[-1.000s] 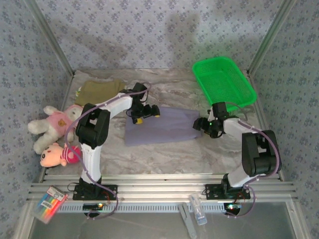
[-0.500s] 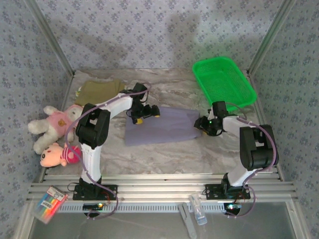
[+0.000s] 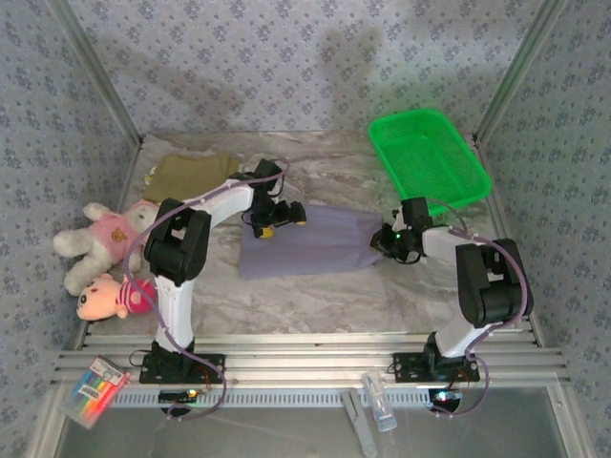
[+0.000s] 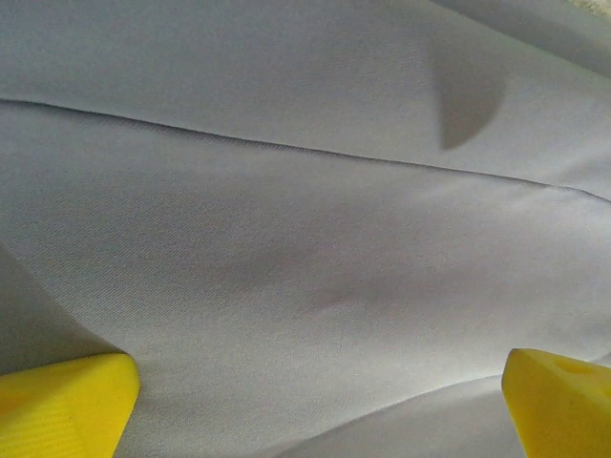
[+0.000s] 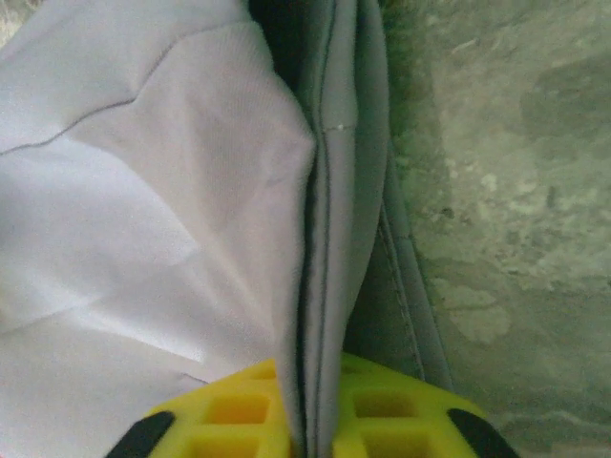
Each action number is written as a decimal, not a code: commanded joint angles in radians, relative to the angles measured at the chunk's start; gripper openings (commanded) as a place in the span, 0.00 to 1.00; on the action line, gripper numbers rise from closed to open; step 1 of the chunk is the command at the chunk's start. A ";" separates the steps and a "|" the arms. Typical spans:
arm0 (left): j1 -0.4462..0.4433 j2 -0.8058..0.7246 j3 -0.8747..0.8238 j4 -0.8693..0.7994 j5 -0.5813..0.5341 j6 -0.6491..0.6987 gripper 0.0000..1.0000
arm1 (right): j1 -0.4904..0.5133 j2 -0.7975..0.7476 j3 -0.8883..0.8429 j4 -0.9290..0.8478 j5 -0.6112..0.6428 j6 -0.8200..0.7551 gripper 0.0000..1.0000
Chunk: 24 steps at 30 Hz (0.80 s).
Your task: Fold and stack the skirts
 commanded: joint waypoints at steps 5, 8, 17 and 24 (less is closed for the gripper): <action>-0.004 0.028 -0.066 -0.013 -0.027 -0.006 1.00 | 0.020 -0.097 0.053 -0.168 0.082 -0.041 0.00; -0.005 0.032 -0.066 -0.011 -0.024 -0.009 1.00 | 0.075 -0.114 0.112 -0.248 0.152 -0.051 0.05; -0.012 0.034 -0.069 -0.014 -0.028 -0.008 1.00 | 0.087 -0.241 0.034 -0.322 0.277 0.214 0.63; -0.011 0.055 -0.060 -0.014 -0.018 -0.005 1.00 | 0.093 -0.339 -0.122 -0.141 0.225 0.444 0.65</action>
